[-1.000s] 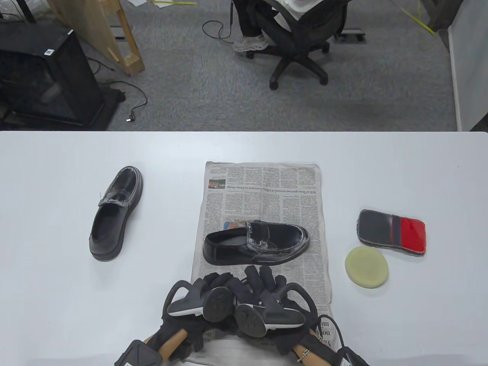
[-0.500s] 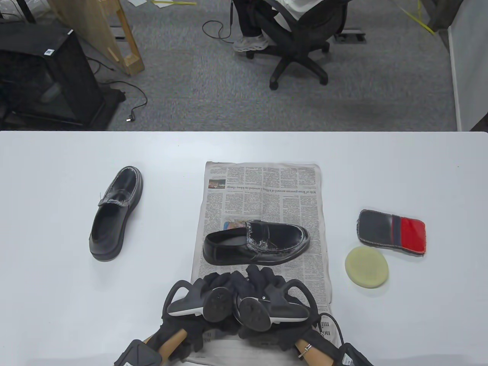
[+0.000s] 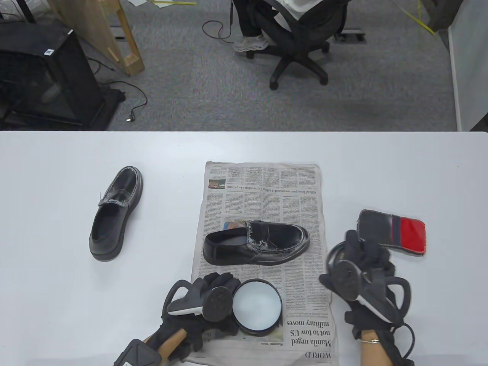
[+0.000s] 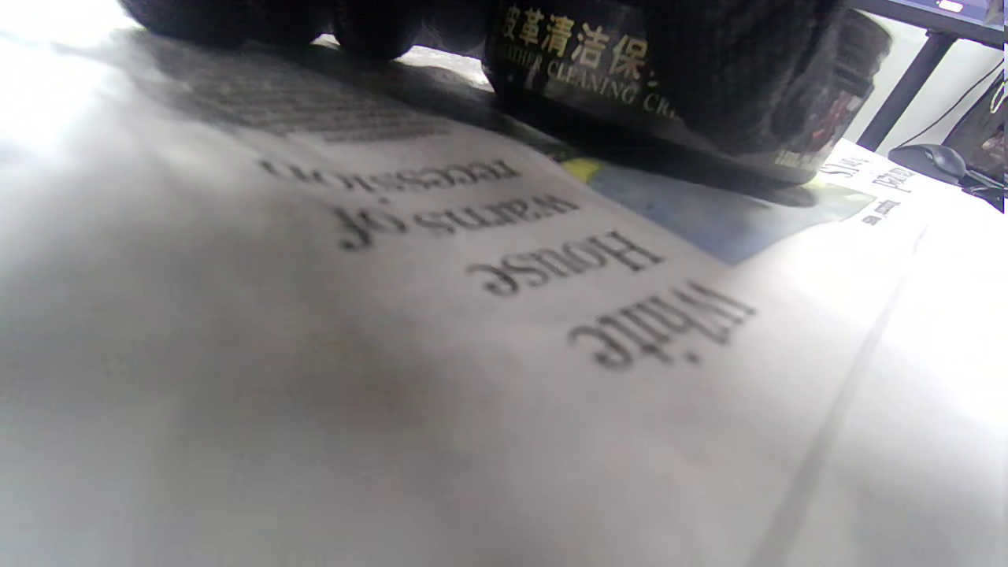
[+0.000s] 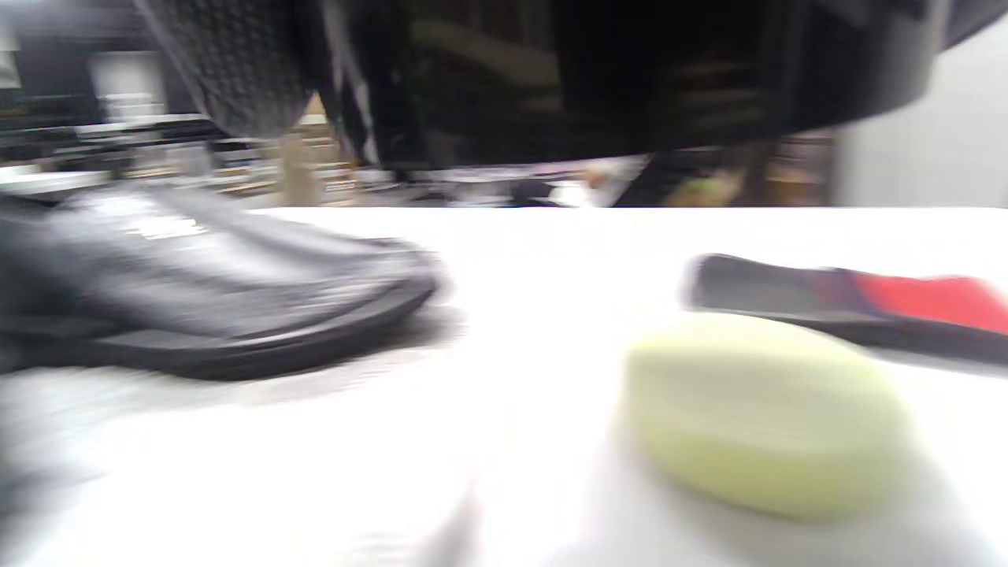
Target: Dip and apply leather care cream with polishing sponge on shoes
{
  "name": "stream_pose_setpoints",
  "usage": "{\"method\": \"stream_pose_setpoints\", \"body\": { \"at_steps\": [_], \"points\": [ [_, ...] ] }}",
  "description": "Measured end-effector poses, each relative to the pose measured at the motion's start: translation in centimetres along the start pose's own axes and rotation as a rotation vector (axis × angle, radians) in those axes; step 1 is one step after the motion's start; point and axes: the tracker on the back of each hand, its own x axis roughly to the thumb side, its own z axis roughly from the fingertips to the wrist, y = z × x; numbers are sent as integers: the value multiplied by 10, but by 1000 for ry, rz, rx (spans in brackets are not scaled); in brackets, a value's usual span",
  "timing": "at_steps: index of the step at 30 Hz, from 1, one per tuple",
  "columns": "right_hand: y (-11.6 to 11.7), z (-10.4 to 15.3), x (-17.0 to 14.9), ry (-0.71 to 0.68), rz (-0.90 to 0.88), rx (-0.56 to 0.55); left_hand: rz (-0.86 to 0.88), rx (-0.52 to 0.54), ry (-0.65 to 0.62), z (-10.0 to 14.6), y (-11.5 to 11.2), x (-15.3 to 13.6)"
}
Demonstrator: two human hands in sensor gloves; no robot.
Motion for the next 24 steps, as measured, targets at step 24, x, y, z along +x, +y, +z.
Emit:
{"method": "stream_pose_setpoints", "body": {
  "at_steps": [24],
  "points": [
    [90, -17, -131, 612, -266, 374, 20, -7, -16, 1, 0, -3]
  ]
}}
